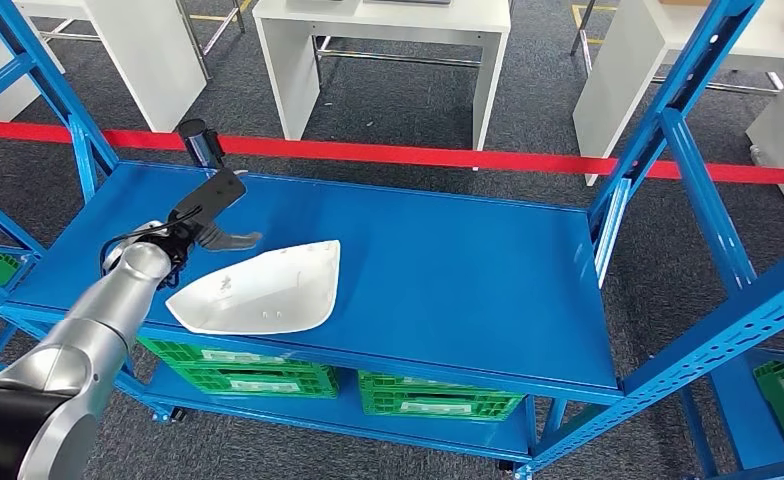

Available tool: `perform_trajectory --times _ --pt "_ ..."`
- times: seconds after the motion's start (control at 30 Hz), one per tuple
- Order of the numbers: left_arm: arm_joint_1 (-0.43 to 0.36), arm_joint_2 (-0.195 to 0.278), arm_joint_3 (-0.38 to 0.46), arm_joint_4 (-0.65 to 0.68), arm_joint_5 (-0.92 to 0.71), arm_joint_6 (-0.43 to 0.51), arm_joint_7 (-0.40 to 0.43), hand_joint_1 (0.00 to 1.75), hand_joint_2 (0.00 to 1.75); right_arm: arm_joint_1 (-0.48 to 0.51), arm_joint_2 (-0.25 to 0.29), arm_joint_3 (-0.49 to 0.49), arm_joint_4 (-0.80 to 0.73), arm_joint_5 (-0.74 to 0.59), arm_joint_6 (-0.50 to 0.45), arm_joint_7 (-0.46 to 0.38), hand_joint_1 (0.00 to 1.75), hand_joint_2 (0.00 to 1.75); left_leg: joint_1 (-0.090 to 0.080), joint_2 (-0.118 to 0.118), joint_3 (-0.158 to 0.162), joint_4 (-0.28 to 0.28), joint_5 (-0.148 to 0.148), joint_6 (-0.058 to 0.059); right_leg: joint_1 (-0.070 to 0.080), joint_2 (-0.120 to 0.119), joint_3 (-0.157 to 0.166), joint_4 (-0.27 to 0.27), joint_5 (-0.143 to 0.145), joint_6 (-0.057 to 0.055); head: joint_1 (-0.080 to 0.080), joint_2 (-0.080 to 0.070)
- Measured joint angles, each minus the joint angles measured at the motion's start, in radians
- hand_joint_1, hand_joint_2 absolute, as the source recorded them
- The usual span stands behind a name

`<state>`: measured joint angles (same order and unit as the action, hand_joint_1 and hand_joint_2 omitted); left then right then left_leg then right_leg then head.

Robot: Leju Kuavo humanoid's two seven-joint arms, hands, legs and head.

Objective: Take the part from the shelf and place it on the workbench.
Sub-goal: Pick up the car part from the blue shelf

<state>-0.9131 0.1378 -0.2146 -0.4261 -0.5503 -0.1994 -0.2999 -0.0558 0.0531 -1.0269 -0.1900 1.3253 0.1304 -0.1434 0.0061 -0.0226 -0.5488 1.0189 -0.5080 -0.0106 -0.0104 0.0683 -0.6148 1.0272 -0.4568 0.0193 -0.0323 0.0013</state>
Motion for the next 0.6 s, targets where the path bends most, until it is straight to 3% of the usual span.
perform_trajectory --times 0.23,0.6 --pt "-0.065 0.011 -0.021 0.01 0.035 -0.166 0.023 0.0 1.75 0.0 0.0 0.008 0.0 0.017 0.005 -0.001 0.0 0.0 0.0 0.0 0.0 0.0 0.0 0.0 0.0 0.0 0.0 0.0 0.0 0.0 0.0 0.0" --pt "-0.143 0.019 -0.056 0.013 0.046 -0.247 0.084 0.0 1.75 -0.001 0.0 0.024 0.0 0.027 0.01 0.0 0.0 0.0 0.0 0.0 0.0 0.0 0.0 0.0 0.0 0.0 0.0 0.0 0.0 0.0 0.0 0.0"
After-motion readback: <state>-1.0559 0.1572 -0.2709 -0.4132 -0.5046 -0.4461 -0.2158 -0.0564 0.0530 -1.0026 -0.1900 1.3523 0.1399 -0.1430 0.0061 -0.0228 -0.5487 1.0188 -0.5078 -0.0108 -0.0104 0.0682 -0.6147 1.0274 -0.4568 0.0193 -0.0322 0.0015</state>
